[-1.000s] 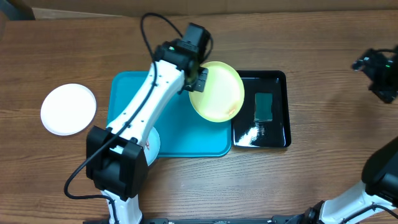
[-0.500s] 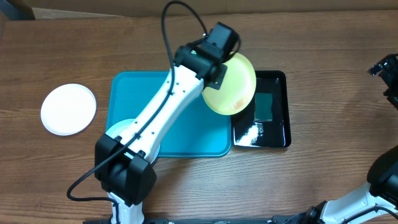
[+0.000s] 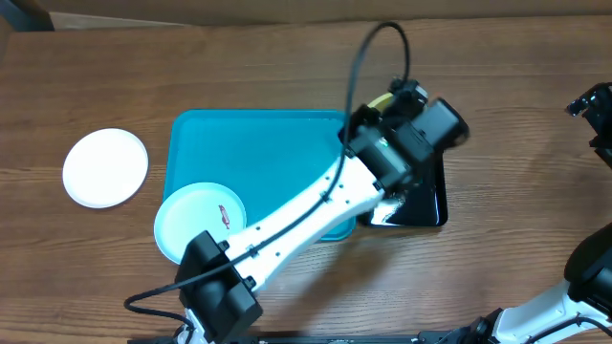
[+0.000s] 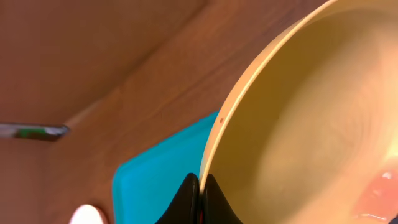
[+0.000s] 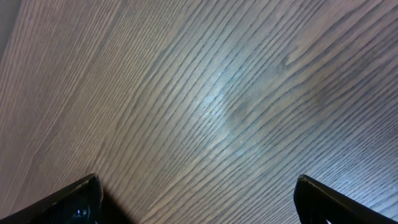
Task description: Clean dirty plates on tray and stack at the side
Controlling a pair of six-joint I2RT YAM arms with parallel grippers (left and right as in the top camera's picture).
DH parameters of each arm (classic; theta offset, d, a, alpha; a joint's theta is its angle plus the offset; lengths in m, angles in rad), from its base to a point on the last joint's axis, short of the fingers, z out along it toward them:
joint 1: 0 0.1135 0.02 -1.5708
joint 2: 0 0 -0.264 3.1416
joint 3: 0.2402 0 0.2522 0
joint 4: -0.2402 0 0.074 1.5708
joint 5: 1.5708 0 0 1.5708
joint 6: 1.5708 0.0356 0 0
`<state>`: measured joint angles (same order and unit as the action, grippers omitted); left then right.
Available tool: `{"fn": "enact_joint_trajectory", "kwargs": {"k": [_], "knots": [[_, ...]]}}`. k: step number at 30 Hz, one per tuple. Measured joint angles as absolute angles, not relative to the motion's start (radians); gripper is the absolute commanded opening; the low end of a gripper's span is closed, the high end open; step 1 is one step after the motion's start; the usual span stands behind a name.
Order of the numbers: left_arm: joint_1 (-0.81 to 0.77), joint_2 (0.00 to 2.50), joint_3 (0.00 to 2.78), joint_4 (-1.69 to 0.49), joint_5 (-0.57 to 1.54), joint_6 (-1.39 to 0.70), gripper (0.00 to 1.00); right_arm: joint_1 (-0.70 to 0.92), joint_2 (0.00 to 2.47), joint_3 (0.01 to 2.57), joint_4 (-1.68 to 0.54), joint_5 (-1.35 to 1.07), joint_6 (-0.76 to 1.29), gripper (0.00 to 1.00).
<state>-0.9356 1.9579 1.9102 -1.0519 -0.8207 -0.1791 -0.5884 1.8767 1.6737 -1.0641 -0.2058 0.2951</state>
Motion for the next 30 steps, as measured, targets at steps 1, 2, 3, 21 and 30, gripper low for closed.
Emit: {"fn": "enact_joint_trajectory", "kwargs": {"k": [1, 2, 3, 21, 30], "knots": [[-0.951, 1.958, 1.910, -1.052, -0.845, -0.179, 0.04, -0.588, 1.877, 1.674, -1.064, -0.206, 0.295, 1.00], [-0.966, 1.958, 1.910, -1.051, -0.870, -0.179, 0.04, -0.588, 1.877, 1.674, -1.064, -0.206, 0.295, 1.00], [-0.985, 1.958, 1.910, -1.051, -0.902, -0.179, 0.04, -0.588, 1.877, 1.674, -1.064, -0.206, 0.295, 1.00], [-1.139, 1.958, 1.910, -1.040, -1.169, -0.172, 0.04, -0.588, 1.877, 1.674, -1.064, -0.206, 0.296, 1.00], [-1.137, 1.958, 1.910, -1.040, -1.143, -0.173, 0.04, -0.588, 1.877, 1.674, -1.064, -0.206, 0.295, 1.00]]}}
